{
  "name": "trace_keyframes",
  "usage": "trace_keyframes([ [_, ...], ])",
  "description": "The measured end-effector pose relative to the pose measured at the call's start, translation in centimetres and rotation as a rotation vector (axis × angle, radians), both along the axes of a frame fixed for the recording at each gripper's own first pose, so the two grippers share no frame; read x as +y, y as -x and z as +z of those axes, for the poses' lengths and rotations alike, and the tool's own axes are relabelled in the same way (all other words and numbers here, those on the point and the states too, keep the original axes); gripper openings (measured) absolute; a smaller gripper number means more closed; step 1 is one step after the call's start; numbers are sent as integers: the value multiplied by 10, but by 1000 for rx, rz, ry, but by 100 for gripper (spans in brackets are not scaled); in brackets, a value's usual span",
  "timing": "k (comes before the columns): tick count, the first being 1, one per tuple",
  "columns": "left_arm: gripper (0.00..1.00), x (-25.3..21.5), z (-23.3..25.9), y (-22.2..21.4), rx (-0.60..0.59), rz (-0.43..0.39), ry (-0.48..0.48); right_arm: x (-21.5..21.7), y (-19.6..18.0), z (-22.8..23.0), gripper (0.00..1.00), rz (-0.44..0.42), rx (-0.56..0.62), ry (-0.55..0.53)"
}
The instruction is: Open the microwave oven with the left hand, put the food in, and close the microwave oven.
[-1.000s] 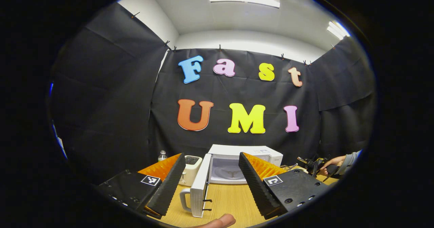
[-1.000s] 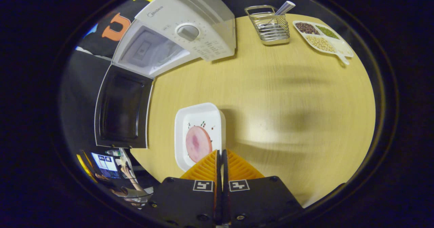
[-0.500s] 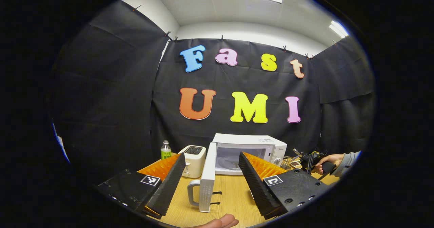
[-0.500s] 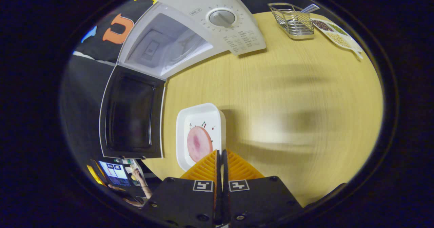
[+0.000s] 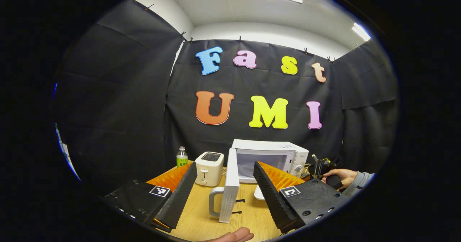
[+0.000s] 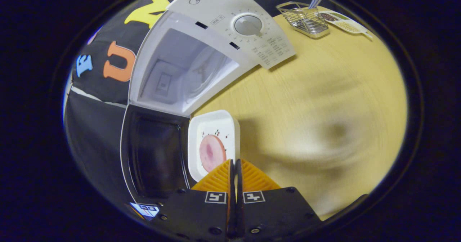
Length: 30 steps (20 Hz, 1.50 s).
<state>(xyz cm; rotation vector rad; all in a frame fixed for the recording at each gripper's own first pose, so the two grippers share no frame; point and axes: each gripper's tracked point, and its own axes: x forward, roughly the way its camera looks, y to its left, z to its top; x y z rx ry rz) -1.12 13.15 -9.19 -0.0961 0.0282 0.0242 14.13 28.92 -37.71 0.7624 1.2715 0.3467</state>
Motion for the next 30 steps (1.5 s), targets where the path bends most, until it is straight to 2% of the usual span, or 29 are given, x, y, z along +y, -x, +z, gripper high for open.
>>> trace_keyframes([
  [4,94,-2,1,3,-13,-8,-41,22,-22,4,4,-185,-16,-69],
  [7,94,-3,-5,6,4,-9,-38,30,-44,4,4,-316,-73,-64],
  [8,94,-2,-6,7,8,-10,-35,32,-53,5,0,-355,-95,-64],
  [9,94,-4,-6,9,8,-15,-33,37,-62,7,4,-394,-115,-72],
  [12,94,-6,-4,11,-2,-26,-36,55,-86,5,4,-499,-131,-97],
  [13,95,-5,-7,11,1,-24,-40,62,-95,3,0,-533,-130,-107],
  [14,95,-6,-7,9,-1,-25,-42,70,-105,1,4,-564,-130,-125],
  [15,95,-7,-7,10,0,-29,-40,76,-116,-1,0,-598,-142,-140],
  [17,94,-12,-9,11,4,-41,-39,85,-138,-8,4,-666,-175,-150],
  [20,95,-7,-13,9,15,-9,-57,92,-164,-22,4,-737,-213,-136],
  [23,94,-11,-18,10,39,-14,-100,95,-192,-27,4,-821,-258,-134],
  [30,94,-15,-32,2,62,-16,-99,96,-218,-32,7,-827,-383,-64],
])
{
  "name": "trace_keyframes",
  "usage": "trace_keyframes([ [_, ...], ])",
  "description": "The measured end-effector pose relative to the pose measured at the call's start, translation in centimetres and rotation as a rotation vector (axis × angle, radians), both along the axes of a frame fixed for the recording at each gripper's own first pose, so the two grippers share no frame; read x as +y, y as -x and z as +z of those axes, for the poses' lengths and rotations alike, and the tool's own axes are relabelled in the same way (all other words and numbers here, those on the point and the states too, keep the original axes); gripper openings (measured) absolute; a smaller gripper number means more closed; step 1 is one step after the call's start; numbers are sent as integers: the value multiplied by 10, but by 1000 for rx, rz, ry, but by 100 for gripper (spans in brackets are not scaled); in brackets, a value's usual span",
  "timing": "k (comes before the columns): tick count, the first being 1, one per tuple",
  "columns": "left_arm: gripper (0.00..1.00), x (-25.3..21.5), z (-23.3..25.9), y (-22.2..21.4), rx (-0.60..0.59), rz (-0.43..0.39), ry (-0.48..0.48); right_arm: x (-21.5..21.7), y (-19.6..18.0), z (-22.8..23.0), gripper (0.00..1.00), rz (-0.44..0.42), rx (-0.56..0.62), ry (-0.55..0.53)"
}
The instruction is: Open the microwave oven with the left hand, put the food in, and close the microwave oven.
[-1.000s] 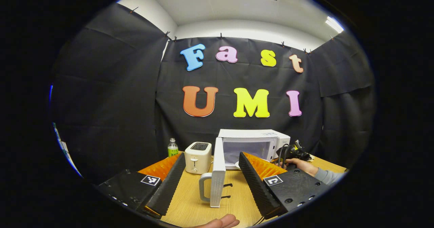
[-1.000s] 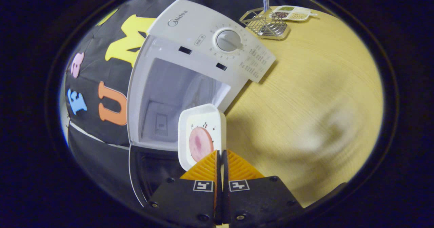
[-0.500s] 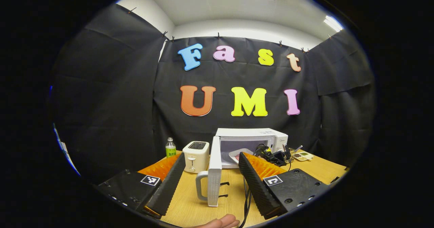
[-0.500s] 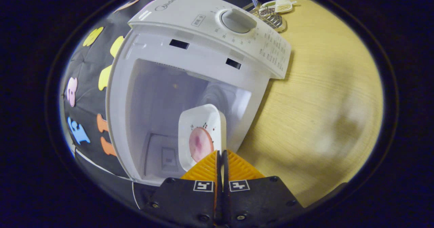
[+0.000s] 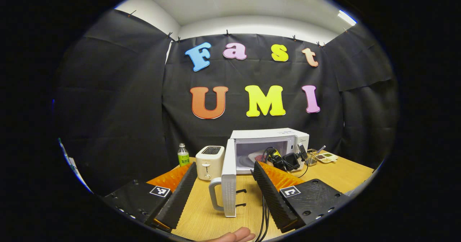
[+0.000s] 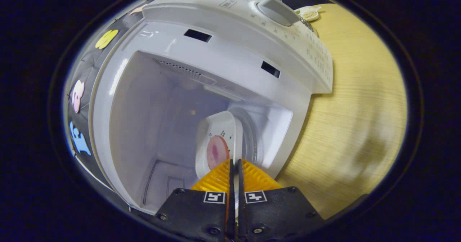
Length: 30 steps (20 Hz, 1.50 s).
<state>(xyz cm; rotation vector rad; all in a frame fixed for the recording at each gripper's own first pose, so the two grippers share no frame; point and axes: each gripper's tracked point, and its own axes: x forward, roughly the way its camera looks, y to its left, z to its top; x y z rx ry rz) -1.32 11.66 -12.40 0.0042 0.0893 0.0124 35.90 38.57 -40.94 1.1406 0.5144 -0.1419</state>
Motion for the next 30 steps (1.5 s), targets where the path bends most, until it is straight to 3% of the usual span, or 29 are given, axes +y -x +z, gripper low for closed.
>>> trace_keyframes([
  [6,94,3,-4,0,12,27,2,6,1,4,9,53,-56,169],
  [10,94,9,-11,4,23,46,4,1,3,7,16,104,-122,379],
  [11,94,12,-11,4,17,55,2,2,4,10,8,124,-145,425],
  [14,94,19,-15,3,8,74,22,2,13,26,33,196,-217,558],
  [16,94,24,-18,4,8,77,49,3,21,35,40,256,-271,619],
  [18,94,33,-21,8,13,85,64,-1,32,45,60,307,-314,672],
  [19,94,38,-23,9,12,91,66,-6,37,52,86,323,-332,708],
  [21,94,51,-25,11,13,118,59,-18,50,68,100,338,-366,757],
  [25,94,78,-25,13,-9,168,27,-44,86,111,100,400,-450,804],
  [26,82,84,-28,12,-8,185,26,-51,96,124,91,413,-477,819],
  [27,94,87,-32,11,-6,190,27,-60,108,137,91,426,-500,835],
  [28,88,85,-34,9,-3,174,24,-68,122,150,100,443,-526,854],
  [29,81,83,-39,6,10,160,28,-77,136,163,91,455,-549,872],
  [30,46,81,-43,5,12,156,33,-86,149,177,91,457,-584,887],
])
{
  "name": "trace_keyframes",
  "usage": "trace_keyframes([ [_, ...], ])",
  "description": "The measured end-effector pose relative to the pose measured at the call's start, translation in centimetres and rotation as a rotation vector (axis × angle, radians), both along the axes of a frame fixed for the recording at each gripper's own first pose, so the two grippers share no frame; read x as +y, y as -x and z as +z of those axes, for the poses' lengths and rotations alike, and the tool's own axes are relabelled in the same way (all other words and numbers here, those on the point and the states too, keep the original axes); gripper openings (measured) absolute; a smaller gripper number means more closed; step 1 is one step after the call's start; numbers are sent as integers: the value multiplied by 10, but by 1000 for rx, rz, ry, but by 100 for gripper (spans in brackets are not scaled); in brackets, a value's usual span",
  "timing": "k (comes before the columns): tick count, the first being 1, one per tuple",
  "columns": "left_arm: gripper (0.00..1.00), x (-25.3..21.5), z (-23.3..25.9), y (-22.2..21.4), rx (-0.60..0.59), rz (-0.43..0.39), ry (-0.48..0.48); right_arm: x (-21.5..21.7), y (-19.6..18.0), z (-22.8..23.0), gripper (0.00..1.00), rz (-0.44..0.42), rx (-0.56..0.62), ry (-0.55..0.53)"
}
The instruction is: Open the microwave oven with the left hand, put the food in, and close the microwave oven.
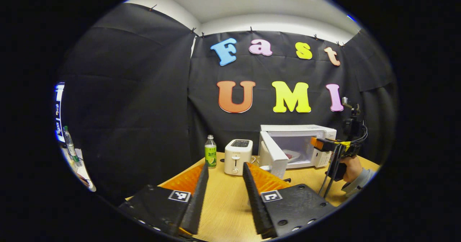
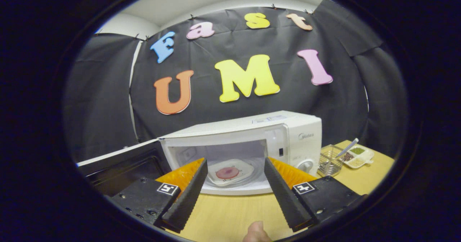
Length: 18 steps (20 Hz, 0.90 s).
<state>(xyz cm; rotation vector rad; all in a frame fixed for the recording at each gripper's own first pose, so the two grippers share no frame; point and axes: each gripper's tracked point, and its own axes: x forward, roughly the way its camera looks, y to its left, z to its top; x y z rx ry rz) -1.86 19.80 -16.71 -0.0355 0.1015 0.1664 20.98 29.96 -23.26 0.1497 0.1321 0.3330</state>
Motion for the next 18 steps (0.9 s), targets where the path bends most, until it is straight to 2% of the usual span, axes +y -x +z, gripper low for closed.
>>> trace_keyframes([
  [1,35,-2,-1,-2,3,-10,2,-11,12,15,91,6,-25,6],
  [2,31,-4,-4,-4,9,-15,1,-24,24,24,91,2,-46,19],
  [3,31,-3,-6,-7,5,-10,-2,-40,34,35,91,-11,-72,33],
  [4,8,-4,-8,-12,3,-11,6,-54,46,45,91,-30,-98,43],
  [5,0,-7,-15,-14,12,-22,23,-67,55,56,100,-37,-121,53],
  [6,1,-6,-17,-18,4,-17,35,-81,67,64,100,-45,-137,70],
  [8,0,-14,-33,-23,32,-60,90,-105,85,76,100,-59,-165,92],
  [9,0,-14,-39,-29,35,-70,111,-115,93,80,91,-57,-174,98],
  [10,0,-14,-45,-34,43,-80,122,-122,103,84,100,-54,-174,101],
  [11,0,-13,-52,-39,45,-87,121,-131,112,84,100,-50,-170,108],
  [12,0,-14,-56,-42,39,-99,118,-141,118,84,91,-55,-164,123],
  [13,0,-16,-58,-46,31,-114,115,-150,123,82,100,-56,-159,153],
  [14,0,-18,-62,-49,27,-123,103,-157,128,80,91,-55,-154,179],
  [17,0,-25,-76,-56,33,-150,91,-178,136,73,92,-66,-131,190],
  [18,0,-31,-79,-57,39,-167,98,-183,137,71,100,-67,-124,186],
])
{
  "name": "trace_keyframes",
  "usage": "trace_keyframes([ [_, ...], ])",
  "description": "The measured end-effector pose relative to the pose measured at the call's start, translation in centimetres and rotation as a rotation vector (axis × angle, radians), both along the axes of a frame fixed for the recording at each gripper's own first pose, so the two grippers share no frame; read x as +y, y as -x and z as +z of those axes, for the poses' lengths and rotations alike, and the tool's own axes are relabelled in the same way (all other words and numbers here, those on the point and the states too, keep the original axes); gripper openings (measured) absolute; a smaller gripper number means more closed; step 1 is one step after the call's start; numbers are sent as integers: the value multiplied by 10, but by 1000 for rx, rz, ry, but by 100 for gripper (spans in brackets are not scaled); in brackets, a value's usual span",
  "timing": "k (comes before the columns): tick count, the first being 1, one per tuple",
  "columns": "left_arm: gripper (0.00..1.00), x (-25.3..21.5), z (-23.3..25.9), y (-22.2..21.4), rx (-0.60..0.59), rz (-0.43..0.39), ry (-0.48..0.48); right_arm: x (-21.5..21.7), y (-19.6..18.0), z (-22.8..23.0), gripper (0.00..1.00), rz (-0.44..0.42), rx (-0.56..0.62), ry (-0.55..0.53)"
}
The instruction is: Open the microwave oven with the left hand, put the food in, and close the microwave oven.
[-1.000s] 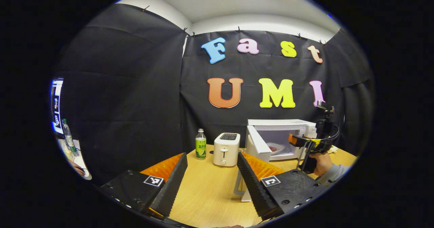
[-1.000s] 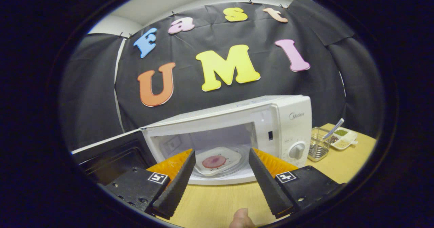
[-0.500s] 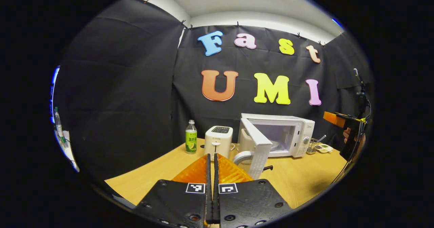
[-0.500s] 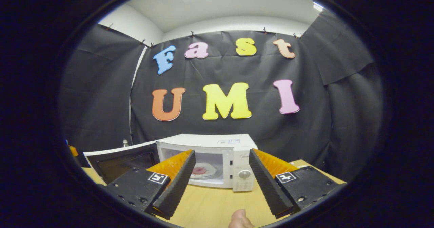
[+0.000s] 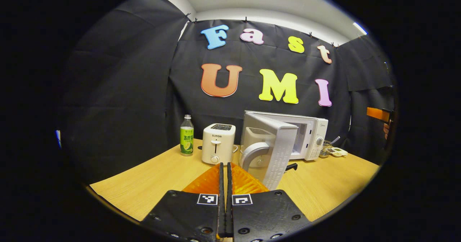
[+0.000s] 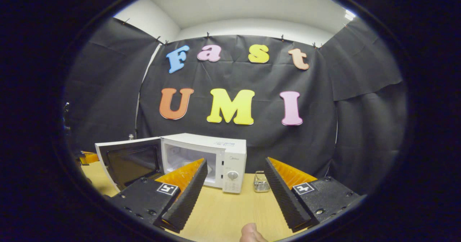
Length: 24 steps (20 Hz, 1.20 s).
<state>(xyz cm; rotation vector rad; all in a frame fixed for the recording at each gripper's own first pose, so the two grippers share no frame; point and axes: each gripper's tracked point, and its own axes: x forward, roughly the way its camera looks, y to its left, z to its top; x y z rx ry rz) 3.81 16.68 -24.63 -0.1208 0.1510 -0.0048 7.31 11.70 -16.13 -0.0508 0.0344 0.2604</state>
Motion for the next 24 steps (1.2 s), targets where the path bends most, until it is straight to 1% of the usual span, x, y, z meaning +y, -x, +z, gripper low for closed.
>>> trace_keyframes([
  [1,0,-6,-1,-1,-2,-10,3,-7,-1,-2,100,-7,5,5],
  [3,0,-5,-6,-5,1,1,-26,-22,-1,-8,100,-38,25,2],
  [4,0,-9,-10,-6,16,-3,-31,-24,3,-9,92,-36,37,-13],
  [6,0,-27,-14,-8,31,-30,-15,-24,7,-10,92,-7,64,-40],
  [7,0,-37,-11,-8,26,-50,-12,-27,8,-7,100,-2,66,-48],
  [8,0,-46,-9,-9,17,-71,-19,-33,8,-2,100,-7,60,-53],
  [9,0,-55,-8,-11,9,-91,-31,-39,8,3,92,-12,49,-58],
  [10,0,-64,-9,-15,3,-113,-42,-43,8,5,92,-17,44,-53],
  [11,0,-74,-11,-19,6,-136,-46,-49,7,7,100,-29,46,-49],
  [12,0,-83,-14,-23,14,-152,-41,-54,7,9,100,-35,48,-52],
  [13,0,-91,-17,-26,18,-165,-40,-57,8,12,92,-31,52,-61],
  [14,0,-97,-16,-31,13,-168,-48,-59,8,14,100,-30,59,-68],
  [16,0,-113,-12,-37,0,-188,-48,-72,6,19,100,-43,61,-71],
  [17,0,-123,-11,-42,-5,-194,-48,-80,5,21,92,-54,60,-67],
  [18,0,-127,-10,-46,-8,-200,-50,-86,5,23,91,-64,60,-64],
  [19,0,-134,-10,-49,-15,-209,-52,-74,-12,15,91,-71,59,-65],
  [24,0,-177,-6,-72,-29,-265,-52,-91,-6,33,91,-77,29,-67],
])
